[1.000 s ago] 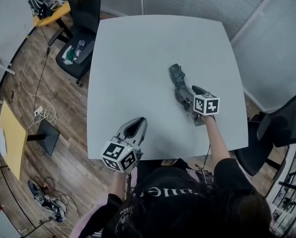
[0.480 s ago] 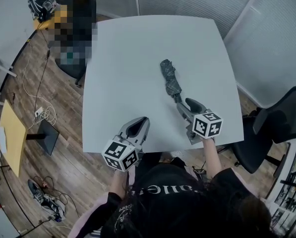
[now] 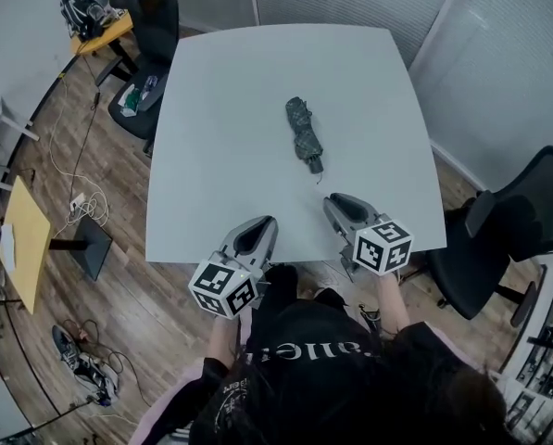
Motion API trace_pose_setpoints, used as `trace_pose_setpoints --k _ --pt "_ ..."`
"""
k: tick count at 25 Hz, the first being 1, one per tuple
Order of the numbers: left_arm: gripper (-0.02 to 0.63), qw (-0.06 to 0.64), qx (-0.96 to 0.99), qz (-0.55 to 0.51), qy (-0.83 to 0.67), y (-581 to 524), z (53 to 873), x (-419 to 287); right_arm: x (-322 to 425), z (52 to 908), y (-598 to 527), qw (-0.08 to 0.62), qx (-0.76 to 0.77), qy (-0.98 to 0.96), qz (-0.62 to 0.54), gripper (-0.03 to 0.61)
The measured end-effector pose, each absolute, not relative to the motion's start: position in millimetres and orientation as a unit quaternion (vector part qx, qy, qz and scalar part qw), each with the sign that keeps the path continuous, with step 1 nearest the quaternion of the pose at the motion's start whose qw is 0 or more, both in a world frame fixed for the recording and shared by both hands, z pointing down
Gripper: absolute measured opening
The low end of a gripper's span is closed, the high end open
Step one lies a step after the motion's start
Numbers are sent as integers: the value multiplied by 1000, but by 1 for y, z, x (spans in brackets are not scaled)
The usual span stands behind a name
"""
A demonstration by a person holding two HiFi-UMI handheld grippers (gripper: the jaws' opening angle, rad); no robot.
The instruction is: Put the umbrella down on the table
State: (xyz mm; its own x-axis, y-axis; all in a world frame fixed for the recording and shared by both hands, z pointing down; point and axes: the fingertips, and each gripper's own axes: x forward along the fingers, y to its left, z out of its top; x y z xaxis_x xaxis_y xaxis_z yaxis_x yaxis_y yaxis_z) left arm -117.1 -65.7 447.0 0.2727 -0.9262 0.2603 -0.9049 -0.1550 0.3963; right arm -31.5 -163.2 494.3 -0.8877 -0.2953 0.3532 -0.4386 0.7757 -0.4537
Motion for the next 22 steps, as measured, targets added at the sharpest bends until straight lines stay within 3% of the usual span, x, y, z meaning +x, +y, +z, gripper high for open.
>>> trace_pose_setpoints --k 8,22 --pt "26 230 756 -28 -613 -38 436 -62 13 473 -118 115 162 -945 260 38" --pt "26 216 751 -27 -624 1 432 8 72 464 -71 106 128 -957 237 29"
